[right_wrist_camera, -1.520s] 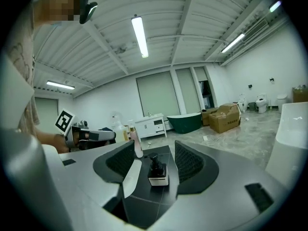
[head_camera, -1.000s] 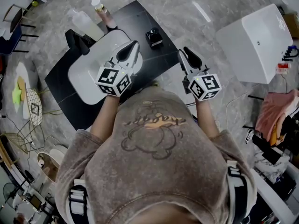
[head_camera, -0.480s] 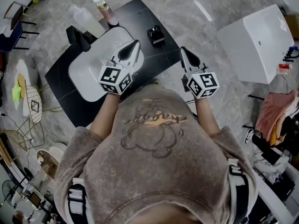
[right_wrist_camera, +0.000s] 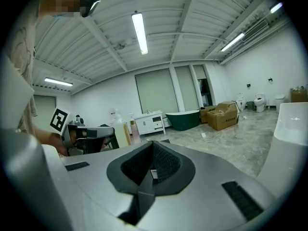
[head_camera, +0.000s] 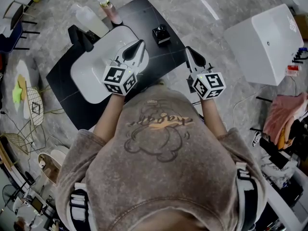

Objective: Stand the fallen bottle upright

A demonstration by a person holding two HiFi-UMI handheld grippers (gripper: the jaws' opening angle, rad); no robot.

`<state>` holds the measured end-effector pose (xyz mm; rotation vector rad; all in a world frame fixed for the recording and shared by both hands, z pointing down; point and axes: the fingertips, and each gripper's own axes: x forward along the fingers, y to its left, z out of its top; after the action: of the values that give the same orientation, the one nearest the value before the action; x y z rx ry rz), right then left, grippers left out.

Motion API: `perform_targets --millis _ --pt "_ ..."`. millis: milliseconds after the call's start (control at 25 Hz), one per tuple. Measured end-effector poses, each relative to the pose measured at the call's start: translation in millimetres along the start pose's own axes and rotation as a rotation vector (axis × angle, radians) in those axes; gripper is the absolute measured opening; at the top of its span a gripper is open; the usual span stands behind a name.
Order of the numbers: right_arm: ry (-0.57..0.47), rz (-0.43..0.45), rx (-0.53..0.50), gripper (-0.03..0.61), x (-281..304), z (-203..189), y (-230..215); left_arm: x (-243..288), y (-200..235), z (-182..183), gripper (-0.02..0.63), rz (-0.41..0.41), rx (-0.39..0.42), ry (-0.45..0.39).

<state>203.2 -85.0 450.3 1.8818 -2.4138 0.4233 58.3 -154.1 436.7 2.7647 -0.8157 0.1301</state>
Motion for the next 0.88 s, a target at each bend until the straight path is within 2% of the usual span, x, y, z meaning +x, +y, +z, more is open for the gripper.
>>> perform_targets --millis 880 --pt "0.004 0.025 -0.013 0.0 9.9 4.7 -1.4 3.0 7.2 -7.1 0.02 0.021 -0.031 0.022"
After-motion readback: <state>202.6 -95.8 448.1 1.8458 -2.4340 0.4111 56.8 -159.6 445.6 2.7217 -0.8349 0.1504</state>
